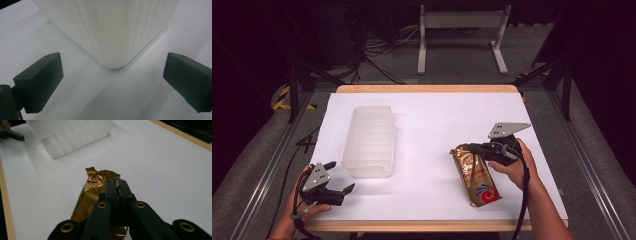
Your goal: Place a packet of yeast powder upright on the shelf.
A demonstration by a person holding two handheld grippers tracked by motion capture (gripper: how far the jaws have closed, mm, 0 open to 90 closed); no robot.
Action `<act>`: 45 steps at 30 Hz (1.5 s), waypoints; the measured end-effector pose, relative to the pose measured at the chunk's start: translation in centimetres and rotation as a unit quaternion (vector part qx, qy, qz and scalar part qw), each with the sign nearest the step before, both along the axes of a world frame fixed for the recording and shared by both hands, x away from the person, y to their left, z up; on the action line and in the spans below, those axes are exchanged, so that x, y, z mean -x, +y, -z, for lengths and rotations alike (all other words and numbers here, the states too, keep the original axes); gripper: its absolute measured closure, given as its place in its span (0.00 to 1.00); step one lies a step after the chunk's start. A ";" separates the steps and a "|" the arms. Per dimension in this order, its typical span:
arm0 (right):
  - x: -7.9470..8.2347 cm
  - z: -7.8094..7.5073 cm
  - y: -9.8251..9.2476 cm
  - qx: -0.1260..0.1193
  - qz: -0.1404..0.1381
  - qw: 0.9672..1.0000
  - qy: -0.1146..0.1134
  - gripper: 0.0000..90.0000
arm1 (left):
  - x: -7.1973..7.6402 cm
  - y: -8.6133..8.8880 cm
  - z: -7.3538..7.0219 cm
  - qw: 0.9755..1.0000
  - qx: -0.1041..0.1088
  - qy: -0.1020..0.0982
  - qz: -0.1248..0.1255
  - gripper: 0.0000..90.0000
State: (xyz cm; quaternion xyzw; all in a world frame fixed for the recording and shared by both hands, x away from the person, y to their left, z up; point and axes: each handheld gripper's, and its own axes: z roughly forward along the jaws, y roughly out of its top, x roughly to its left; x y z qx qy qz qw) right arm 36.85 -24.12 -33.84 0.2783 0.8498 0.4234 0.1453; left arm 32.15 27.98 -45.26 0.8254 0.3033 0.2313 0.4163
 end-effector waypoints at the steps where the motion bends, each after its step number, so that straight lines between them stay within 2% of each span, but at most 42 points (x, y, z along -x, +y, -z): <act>1: 0.4 -0.5 0.5 0.001 -0.003 1.000 -0.010 0.98 | 0.0 0.0 0.0 1.000 0.001 0.001 -0.001 0.04; 4: 0.9 -0.9 0.9 0.002 -0.007 1.000 -0.020 0.98 | 0.0 0.0 0.0 1.000 0.000 0.001 -0.001 0.04; 8: 1.8 -1.9 1.3 -0.010 -0.016 0.999 -0.039 0.99 | 0.0 0.0 0.0 1.000 0.001 0.005 -0.003 0.04; 16: 2.3 -3.0 2.3 -0.027 -0.004 0.997 -0.065 0.99 | -0.1 0.1 0.0 1.000 0.003 0.002 -0.004 0.04; 19: 2.1 -3.0 3.0 -0.021 -0.005 0.997 -0.073 0.99 | -0.1 0.2 0.0 1.000 0.005 0.002 -0.004 0.04; 31: 0.8 -3.5 5.2 -0.046 0.002 0.995 -0.093 0.99 | -0.2 0.4 0.1 1.000 0.004 0.002 -0.006 0.04; 45: -0.3 -4.5 8.0 -0.069 -0.016 0.991 -0.112 0.99 | -0.2 0.2 0.1 1.000 0.009 0.003 -0.005 0.04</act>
